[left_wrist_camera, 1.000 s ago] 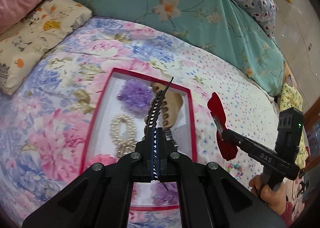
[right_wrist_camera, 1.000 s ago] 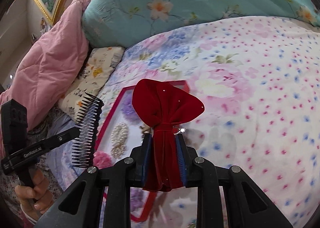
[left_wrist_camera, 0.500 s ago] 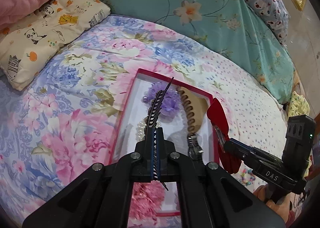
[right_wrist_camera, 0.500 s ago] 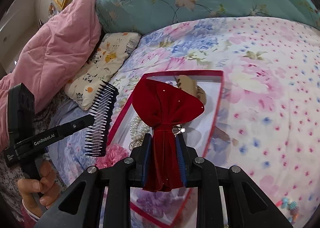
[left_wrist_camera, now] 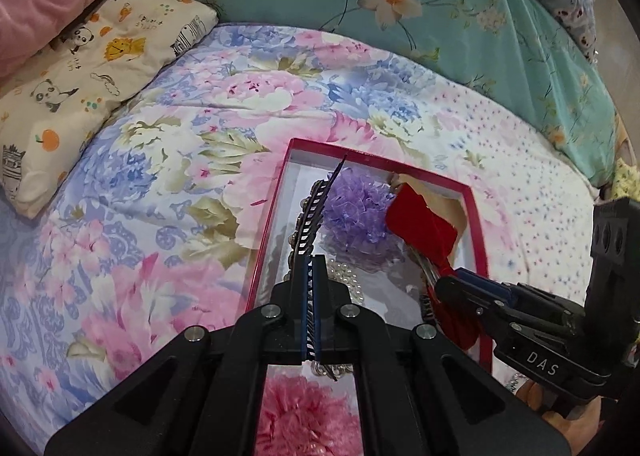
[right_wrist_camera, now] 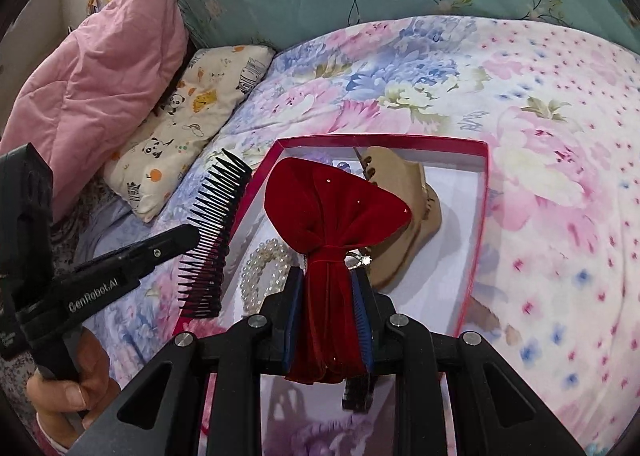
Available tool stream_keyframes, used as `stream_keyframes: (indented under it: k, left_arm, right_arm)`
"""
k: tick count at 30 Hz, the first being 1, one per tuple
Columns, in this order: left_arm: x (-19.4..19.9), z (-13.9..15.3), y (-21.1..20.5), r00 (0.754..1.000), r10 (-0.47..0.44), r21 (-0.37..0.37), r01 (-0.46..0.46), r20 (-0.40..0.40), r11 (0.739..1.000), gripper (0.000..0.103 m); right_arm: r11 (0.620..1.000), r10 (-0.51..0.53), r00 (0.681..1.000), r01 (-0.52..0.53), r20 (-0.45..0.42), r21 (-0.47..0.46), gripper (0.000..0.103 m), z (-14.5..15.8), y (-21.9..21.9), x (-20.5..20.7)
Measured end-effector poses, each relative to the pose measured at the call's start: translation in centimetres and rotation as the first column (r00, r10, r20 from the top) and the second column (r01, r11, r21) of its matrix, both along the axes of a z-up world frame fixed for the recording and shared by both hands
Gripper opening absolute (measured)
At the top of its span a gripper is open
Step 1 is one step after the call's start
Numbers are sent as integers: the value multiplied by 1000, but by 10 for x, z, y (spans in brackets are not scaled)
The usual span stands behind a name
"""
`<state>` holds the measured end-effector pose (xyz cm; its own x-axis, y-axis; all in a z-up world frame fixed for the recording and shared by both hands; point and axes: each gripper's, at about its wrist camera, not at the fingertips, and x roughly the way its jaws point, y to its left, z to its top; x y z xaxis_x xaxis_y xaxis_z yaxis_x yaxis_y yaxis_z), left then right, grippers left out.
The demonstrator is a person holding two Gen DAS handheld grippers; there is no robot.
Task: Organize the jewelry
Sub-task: 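Carry the comb and red bow into the red box and open both tools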
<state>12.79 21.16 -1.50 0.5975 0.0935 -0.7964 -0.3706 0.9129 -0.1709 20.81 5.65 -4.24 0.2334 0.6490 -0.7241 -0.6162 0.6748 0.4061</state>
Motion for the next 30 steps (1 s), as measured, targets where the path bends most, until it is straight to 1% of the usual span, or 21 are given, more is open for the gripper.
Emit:
stream_keyframes:
  k: [6, 9, 13, 15, 18, 22, 24, 27, 30]
  left_arm:
    - [10, -18, 0, 999, -5, 6, 5, -39, 1000, 0]
    - [11, -19, 1, 999, -2, 9, 2, -34, 1000, 0]
    - [13, -20, -1, 999, -13, 0, 13, -36, 1000, 1]
    - [14, -22, -3, 999, -15, 1, 15, -49, 1000, 1]
    - [13, -23, -3, 999, -8, -4, 7, -47, 1000, 1]
    - [13, -22, -2, 999, -6, -15, 5, -51, 1000, 1]
    - [13, -22, -2, 999, -6, -21, 5, -54, 1000, 2]
    - [13, -23, -1, 998, -1, -30, -1, -61, 1000, 9]
    - [12, -23, -2, 998, 1, -26, -3, -63, 1000, 10]
  right_arm:
    - [1000, 8, 1000, -8, -7, -14, 27, -11, 11, 5]
    - [1000, 9, 1000, -9, -12, -2, 27, -12, 10, 8]
    - [1000, 13, 1000, -13, -23, 13, 30, -12, 10, 9]
    - [1000, 12, 1000, -12, -22, 11, 30, -12, 10, 9]
    - [1000, 12, 1000, -12, -27, 12, 31, -12, 10, 10]
    - [1000, 13, 999, -13, -31, 11, 34, -11, 10, 8]
    - [1000, 13, 999, -13, -31, 13, 37, -11, 10, 8]
    - [1000, 13, 999, -13, -30, 12, 38, -11, 10, 8]
    - [1000, 13, 999, -13, -29, 12, 38, -10, 10, 7]
